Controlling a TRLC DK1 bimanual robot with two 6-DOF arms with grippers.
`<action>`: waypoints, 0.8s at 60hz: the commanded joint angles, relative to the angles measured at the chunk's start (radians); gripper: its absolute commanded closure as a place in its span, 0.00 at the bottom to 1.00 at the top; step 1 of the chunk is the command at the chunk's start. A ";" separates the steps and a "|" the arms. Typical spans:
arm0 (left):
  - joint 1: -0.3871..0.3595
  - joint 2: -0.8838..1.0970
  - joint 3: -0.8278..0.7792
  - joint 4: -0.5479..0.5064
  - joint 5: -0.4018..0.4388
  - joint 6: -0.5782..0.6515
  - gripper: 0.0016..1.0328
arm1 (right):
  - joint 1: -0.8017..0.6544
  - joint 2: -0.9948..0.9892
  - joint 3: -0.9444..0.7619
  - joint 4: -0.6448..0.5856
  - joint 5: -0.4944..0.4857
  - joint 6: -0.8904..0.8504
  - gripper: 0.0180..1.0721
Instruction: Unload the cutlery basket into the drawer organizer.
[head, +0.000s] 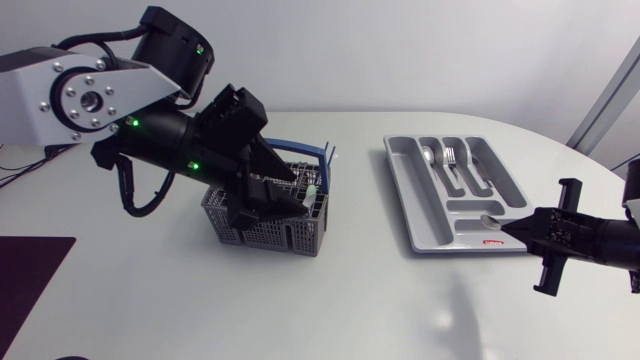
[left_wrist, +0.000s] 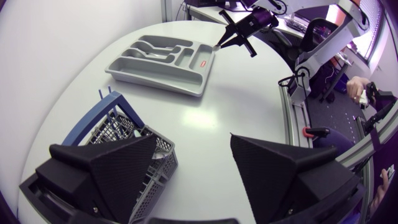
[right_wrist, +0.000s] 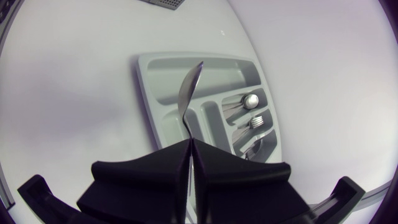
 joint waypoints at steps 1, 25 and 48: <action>-0.014 0.022 -0.032 -0.011 -0.015 0.041 0.20 | -0.049 0.069 -0.010 0.030 -0.006 -0.115 0.95; -0.038 0.054 -0.010 -0.048 -0.069 0.090 0.20 | 0.025 0.273 -0.007 0.297 0.149 -0.173 0.95; -0.047 0.054 -0.013 -0.065 -0.075 0.110 0.20 | 0.077 0.411 0.015 0.435 0.256 -0.173 0.61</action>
